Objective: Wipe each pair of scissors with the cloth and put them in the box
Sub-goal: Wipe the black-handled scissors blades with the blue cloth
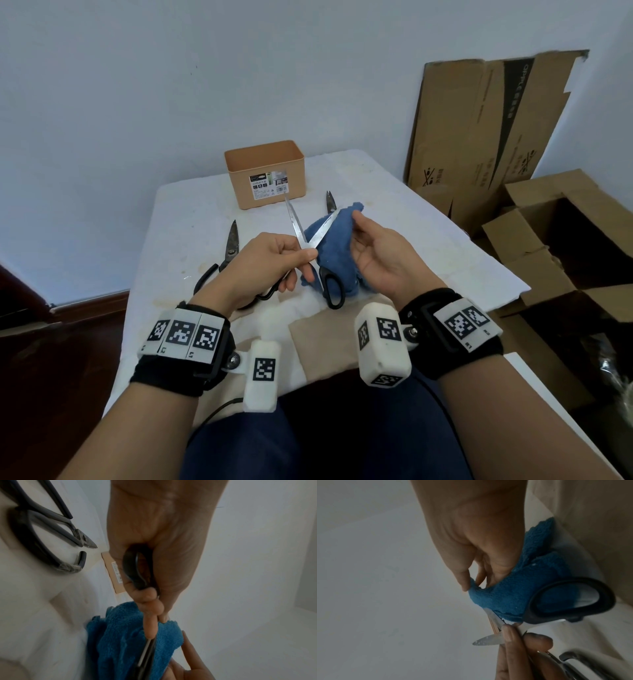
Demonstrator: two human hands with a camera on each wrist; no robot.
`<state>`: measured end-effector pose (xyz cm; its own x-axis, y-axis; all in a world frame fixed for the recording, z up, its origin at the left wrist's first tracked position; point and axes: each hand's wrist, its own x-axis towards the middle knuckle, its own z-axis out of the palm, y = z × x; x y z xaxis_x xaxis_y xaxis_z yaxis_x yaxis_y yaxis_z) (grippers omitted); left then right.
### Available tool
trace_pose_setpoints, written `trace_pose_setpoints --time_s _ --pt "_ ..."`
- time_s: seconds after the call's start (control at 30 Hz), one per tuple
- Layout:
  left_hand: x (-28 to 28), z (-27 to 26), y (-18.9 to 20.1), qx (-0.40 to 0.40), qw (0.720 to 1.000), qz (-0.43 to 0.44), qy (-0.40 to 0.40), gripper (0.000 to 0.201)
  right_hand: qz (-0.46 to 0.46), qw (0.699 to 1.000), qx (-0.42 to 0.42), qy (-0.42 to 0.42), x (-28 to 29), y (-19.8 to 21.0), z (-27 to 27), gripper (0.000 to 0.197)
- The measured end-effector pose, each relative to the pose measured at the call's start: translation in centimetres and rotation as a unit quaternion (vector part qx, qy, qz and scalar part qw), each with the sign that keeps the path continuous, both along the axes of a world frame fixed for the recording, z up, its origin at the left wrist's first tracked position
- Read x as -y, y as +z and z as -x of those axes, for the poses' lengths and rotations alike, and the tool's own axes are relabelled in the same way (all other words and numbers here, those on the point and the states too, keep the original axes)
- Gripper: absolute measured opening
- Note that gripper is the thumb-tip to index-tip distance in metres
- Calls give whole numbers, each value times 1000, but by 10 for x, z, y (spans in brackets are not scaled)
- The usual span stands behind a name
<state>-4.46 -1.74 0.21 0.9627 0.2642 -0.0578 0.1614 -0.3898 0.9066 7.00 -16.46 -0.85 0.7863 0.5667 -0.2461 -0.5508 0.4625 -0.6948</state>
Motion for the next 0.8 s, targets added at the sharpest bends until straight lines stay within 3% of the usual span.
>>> trace_pose_setpoints --time_s 0.2,0.37,0.57,0.8 --pt "3 -2 0 4 1000 -2 -1 31 4 999 32 23 -1 -2 4 20" --pt "6 -4 1 7 1000 14 -26 27 76 994 60 49 -2 -2 8 24" --pt "7 -6 0 3 999 13 -32 31 136 983 121 20 -3 -5 6 15" --pt "5 -2 -2 -16 999 3 -47 26 164 978 125 5 -5 -12 8 19"
